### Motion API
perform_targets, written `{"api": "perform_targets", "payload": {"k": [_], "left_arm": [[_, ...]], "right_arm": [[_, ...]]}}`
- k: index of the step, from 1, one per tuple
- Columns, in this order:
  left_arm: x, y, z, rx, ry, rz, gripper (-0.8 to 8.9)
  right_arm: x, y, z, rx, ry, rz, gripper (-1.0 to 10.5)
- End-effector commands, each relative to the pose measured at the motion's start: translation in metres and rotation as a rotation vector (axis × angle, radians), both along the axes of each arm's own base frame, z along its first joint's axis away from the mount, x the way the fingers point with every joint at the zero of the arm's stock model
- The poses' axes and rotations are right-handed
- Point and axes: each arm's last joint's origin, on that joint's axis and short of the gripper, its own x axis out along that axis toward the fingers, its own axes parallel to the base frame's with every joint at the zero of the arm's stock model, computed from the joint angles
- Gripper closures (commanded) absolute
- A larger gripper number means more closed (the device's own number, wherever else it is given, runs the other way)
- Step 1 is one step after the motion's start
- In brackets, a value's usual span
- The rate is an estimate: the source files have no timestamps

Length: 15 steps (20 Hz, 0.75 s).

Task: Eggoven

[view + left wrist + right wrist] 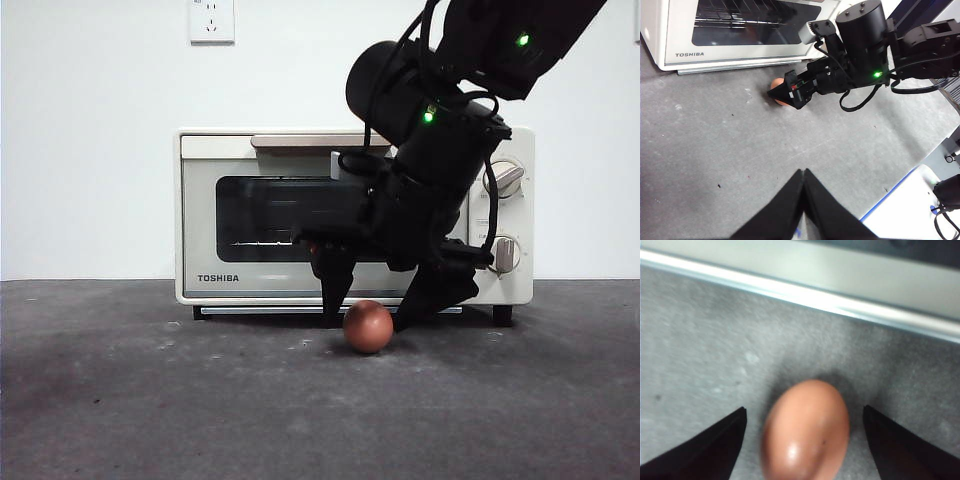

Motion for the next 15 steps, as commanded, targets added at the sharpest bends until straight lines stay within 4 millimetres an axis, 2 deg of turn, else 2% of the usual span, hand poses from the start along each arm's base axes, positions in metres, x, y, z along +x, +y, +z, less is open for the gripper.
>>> {"api": "perform_targets", "payload": {"k": [1, 4, 12, 15], "left_arm": [[0.0003, -0.0004, 0.0048, 0.003, -0.026, -0.011, 8.06], [0.0003, -0.0004, 0.0047, 0.003, -0.025, -0.011, 8.06], [0.0004, -0.0003, 0.0048, 0.004, -0.027, -0.01, 8.06], [0.0018, -0.0002, 0.0061, 0.009, -0.045, 0.004, 8.06]], "right_arm": [[0.004, 0.0054, -0.0106, -0.01, 0.02, -0.005, 5.9], [0.0042, 0.0055, -0.0109, -0.01, 0.018, -0.006, 6.3], [0.0044, 0.0057, -0.0104, -0.01, 0.013, -0.006, 9.5], [0.0025, 0.0045, -0.0022, -0.003, 0.003, 0.003, 9.4]]}}
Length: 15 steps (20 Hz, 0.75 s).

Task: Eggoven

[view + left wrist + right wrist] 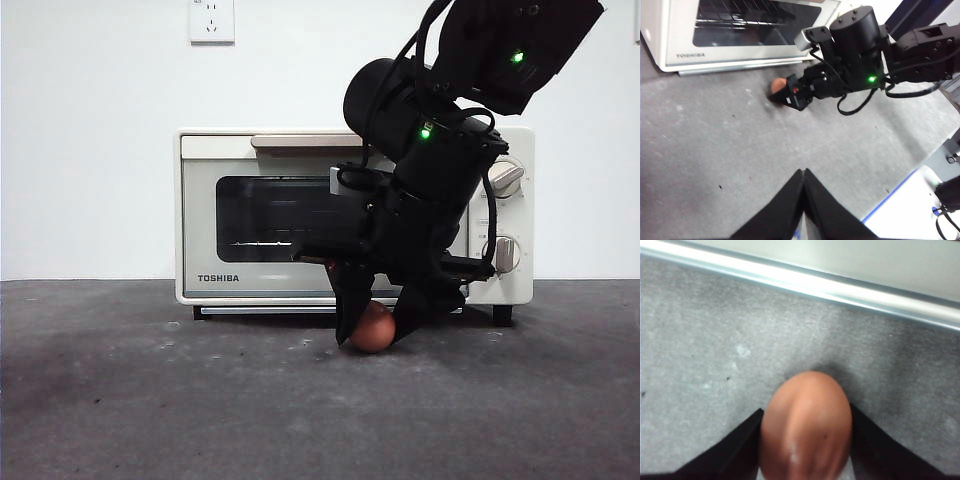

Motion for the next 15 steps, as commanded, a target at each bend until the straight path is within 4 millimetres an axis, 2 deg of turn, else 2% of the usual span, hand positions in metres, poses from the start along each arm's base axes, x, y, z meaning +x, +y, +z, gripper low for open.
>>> {"api": "perform_targets", "payload": {"k": [1, 4, 8, 12, 15], "left_arm": [[0.003, -0.001, 0.006, 0.006, -0.045, 0.001, 8.06], [0.015, -0.002, 0.008, -0.006, -0.053, 0.006, 8.06], [0.042, -0.008, 0.012, -0.041, -0.087, 0.006, 8.06], [0.077, -0.026, 0.017, -0.028, -0.139, 0.031, 8.06], [0.105, -0.046, 0.025, -0.006, -0.185, 0.031, 8.06]], "right_arm": [[-0.001, 0.004, 0.012, 0.011, -0.02, 0.016, 9.4], [-0.016, 0.0, 0.04, 0.002, -0.047, 0.067, 9.4], [-0.051, -0.009, 0.091, -0.01, -0.097, 0.159, 9.4], [-0.089, -0.028, 0.138, 0.026, -0.171, 0.212, 9.4], [-0.112, -0.051, 0.166, 0.053, -0.226, 0.21, 9.4]]}}
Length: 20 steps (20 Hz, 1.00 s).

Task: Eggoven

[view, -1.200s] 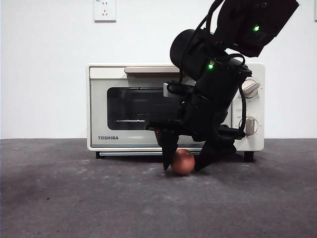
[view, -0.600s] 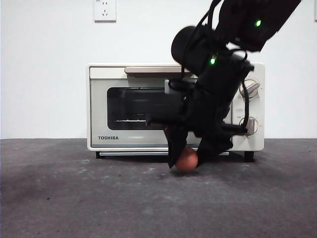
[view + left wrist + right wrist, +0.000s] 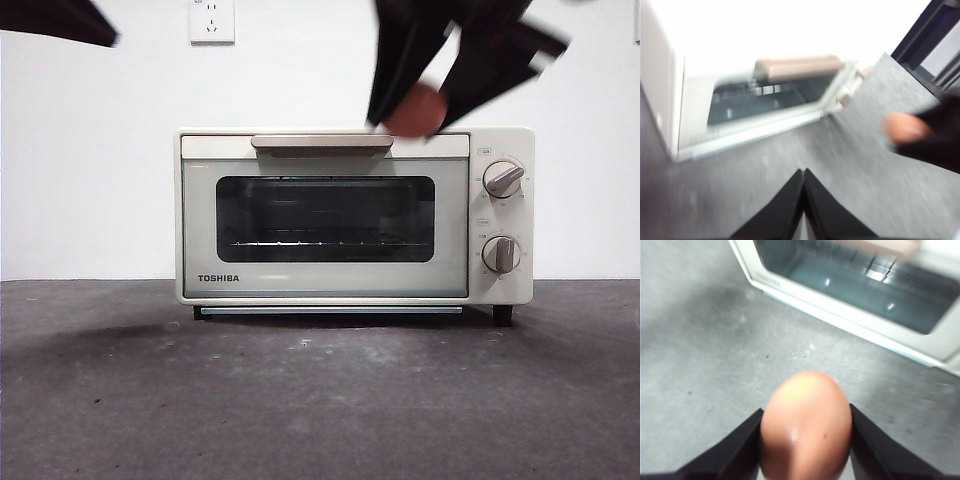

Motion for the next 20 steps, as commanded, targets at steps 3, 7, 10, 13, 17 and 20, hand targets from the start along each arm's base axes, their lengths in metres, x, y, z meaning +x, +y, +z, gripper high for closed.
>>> {"api": "perform_targets", "payload": {"k": [3, 7, 10, 13, 17, 20], "left_arm": [[0.041, -0.028, 0.017, 0.017, -0.076, -0.015, 8.06], [0.067, -0.047, 0.021, 0.067, -0.089, -0.002, 8.06], [0.084, -0.06, 0.022, 0.092, -0.092, -0.021, 8.06], [0.1, -0.073, 0.022, 0.117, -0.097, -0.037, 8.06], [0.119, -0.09, 0.02, 0.155, -0.104, -0.041, 8.06], [0.129, -0.101, 0.014, 0.175, -0.1, -0.063, 8.06]], "right_arm": [[-0.028, -0.026, 0.03, 0.005, -0.088, -0.018, 9.4], [-0.045, -0.043, 0.041, 0.009, -0.116, -0.035, 9.4], [-0.055, -0.053, 0.048, 0.029, -0.136, -0.037, 9.4], [-0.063, -0.061, 0.052, 0.041, -0.152, -0.042, 9.4], [-0.071, -0.068, 0.056, 0.051, -0.163, -0.042, 9.4], [-0.076, -0.073, 0.057, 0.055, -0.168, -0.044, 9.4]]}}
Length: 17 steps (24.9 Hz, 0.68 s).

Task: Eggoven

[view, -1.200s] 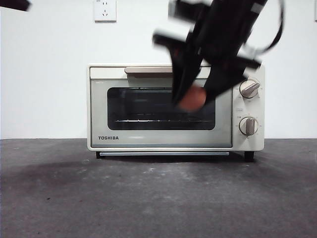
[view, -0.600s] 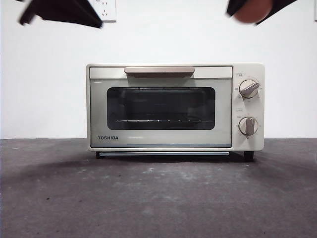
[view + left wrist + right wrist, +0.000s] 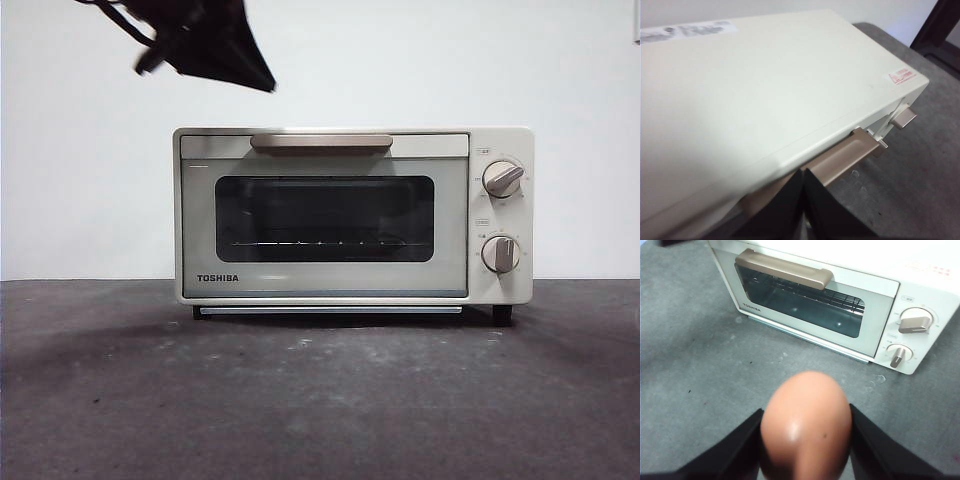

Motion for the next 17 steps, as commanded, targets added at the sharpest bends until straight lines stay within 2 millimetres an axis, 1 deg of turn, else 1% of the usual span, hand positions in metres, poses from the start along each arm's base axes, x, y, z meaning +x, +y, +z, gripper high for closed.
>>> {"api": "perform_targets", "payload": {"k": [1, 5, 8, 14, 17], "left_arm": [[0.011, -0.013, -0.005, 0.041, -0.023, -0.033, 8.06], [0.019, -0.023, -0.019, 0.098, -0.017, -0.011, 8.06], [0.023, -0.027, -0.027, 0.134, -0.015, -0.003, 8.06], [0.029, -0.031, -0.036, 0.142, -0.012, 0.008, 8.06], [0.029, -0.032, -0.04, 0.154, 0.008, 0.002, 8.06]], "right_arm": [[-0.004, -0.002, 0.007, 0.008, -0.028, 0.006, 9.4], [-0.008, -0.007, 0.008, 0.001, -0.046, -0.021, 9.4], [-0.01, -0.01, 0.009, -0.001, -0.052, -0.029, 9.4], [-0.012, -0.011, 0.009, -0.007, -0.045, -0.028, 9.4], [-0.012, -0.012, 0.007, -0.018, -0.034, -0.027, 9.4]]}}
